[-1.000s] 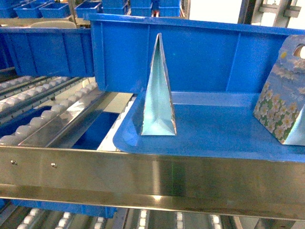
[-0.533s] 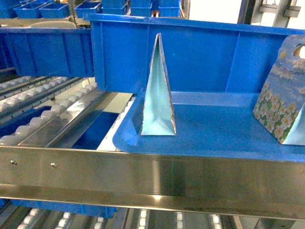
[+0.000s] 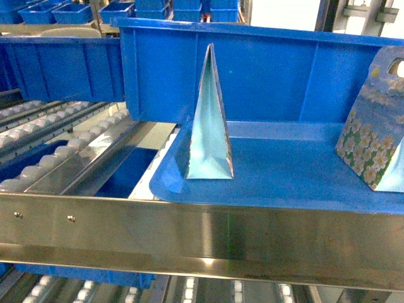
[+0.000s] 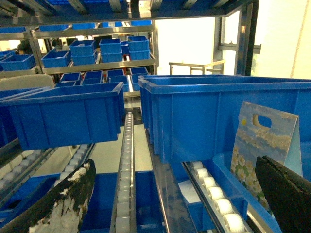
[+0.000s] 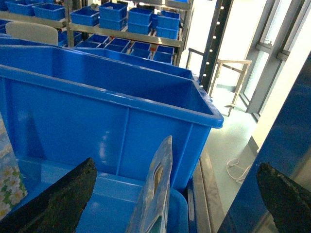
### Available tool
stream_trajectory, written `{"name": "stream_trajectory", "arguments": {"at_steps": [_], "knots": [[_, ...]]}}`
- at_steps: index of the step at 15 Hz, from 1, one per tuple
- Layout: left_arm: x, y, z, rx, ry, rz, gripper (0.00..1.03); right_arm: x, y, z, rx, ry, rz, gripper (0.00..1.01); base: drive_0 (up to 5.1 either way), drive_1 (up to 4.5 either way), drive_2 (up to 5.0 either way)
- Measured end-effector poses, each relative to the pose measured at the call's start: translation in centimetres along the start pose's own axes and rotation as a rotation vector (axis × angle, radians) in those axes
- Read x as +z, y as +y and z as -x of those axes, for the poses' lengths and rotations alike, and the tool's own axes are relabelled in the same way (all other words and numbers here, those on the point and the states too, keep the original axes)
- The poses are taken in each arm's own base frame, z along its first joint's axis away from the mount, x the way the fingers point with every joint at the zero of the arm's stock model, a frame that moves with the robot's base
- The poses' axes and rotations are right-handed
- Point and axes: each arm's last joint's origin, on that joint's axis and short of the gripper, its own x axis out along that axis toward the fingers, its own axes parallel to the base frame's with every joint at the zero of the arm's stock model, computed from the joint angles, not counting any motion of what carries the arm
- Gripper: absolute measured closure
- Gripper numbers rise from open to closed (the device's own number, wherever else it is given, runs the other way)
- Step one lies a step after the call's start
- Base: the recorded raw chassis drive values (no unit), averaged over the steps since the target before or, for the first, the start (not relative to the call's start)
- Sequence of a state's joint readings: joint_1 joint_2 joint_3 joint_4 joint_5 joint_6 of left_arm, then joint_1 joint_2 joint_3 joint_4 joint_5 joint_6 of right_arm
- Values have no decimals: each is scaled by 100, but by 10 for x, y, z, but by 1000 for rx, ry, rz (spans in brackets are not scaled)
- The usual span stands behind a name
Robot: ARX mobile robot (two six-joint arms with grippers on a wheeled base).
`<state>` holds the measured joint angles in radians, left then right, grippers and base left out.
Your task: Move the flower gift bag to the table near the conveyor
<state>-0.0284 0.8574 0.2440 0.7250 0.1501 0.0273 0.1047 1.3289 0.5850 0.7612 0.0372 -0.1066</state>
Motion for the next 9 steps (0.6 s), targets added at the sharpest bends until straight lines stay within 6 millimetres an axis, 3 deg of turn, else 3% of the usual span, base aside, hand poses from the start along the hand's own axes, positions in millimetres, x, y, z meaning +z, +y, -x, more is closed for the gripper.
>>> {"name": "stream_trajectory", "arguments": {"at_steps": [4, 6, 7, 9], "knots": [[0, 0, 0, 0, 0, 0, 5, 12, 0, -31, 1, 15, -1, 3, 0, 0, 0], [0, 0, 0, 0, 0, 0, 5, 4, 0, -46, 3, 79, -3, 3, 0, 0, 0], [0, 0, 0, 0, 0, 0, 5, -8, -13, -62, -15, 192, -45, 3, 0, 0, 0], [0, 0, 0, 0, 0, 0, 5, -7, -24, -66, -32, 215, -89, 3, 0, 0, 0]]}}
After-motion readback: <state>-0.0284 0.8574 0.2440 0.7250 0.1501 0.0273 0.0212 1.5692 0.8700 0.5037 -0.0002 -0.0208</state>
